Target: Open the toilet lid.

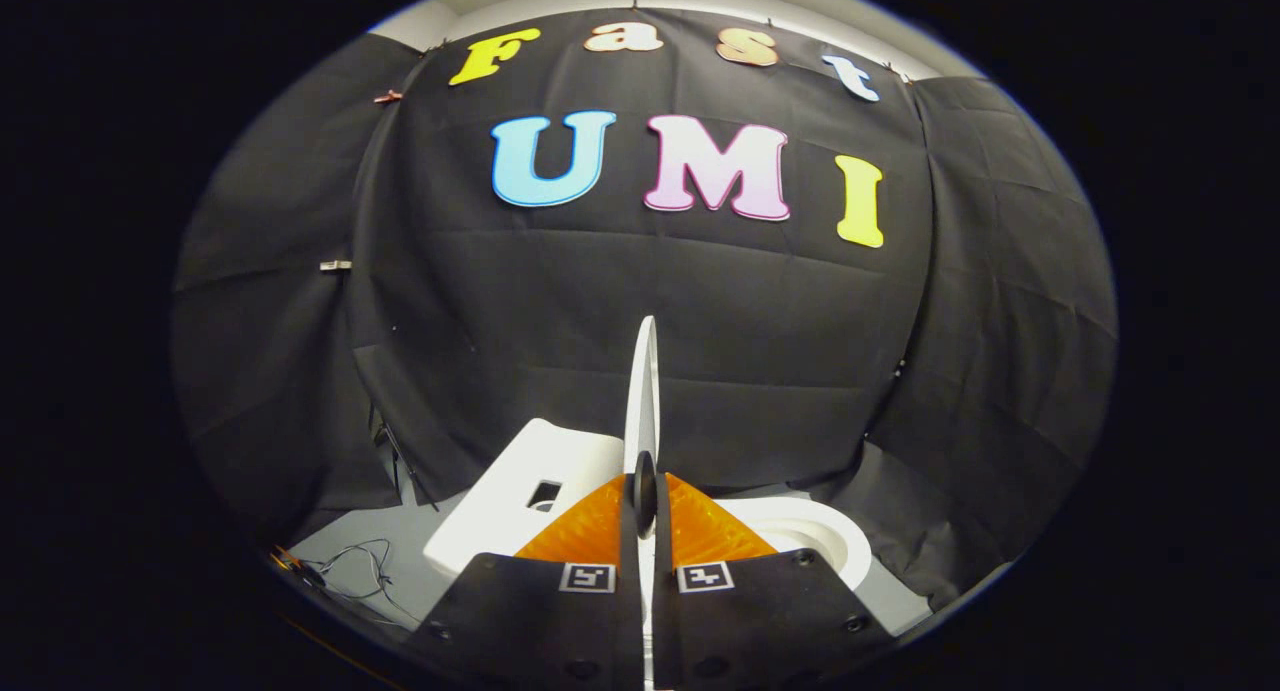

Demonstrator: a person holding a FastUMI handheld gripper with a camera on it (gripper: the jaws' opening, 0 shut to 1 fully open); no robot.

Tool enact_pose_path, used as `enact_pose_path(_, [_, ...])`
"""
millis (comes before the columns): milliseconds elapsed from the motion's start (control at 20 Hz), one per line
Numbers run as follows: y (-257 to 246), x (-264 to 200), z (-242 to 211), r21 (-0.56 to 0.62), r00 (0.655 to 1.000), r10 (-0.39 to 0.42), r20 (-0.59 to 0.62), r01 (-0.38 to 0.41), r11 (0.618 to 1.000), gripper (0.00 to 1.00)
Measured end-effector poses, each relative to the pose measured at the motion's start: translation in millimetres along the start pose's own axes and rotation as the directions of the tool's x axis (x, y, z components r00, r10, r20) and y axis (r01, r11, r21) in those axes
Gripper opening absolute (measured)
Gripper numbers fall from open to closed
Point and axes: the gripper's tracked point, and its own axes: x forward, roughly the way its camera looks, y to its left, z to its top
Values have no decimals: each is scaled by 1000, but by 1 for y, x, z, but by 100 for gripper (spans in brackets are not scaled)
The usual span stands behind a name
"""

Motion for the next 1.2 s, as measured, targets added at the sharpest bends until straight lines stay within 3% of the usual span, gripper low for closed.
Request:
enact_pose_path(350, [59,3,-4,-75,998,63,-8,-64,995,8])
enact_pose_path(650, [50,-2,-3,-68,1000,18,3,-18,998,10])
enact_pose_path(800, [47,-7,5,-24,999,26,33,-25,999,19])
enact_pose_path(850, [45,-9,8,-30,999,26,40,-25,999,24])
enact_pose_path(1050, [49,-18,7,-39,998,57,24,-56,998,100])
enact_pose_path(1200, [47,-24,12,-53,996,77,36,-75,996,98])
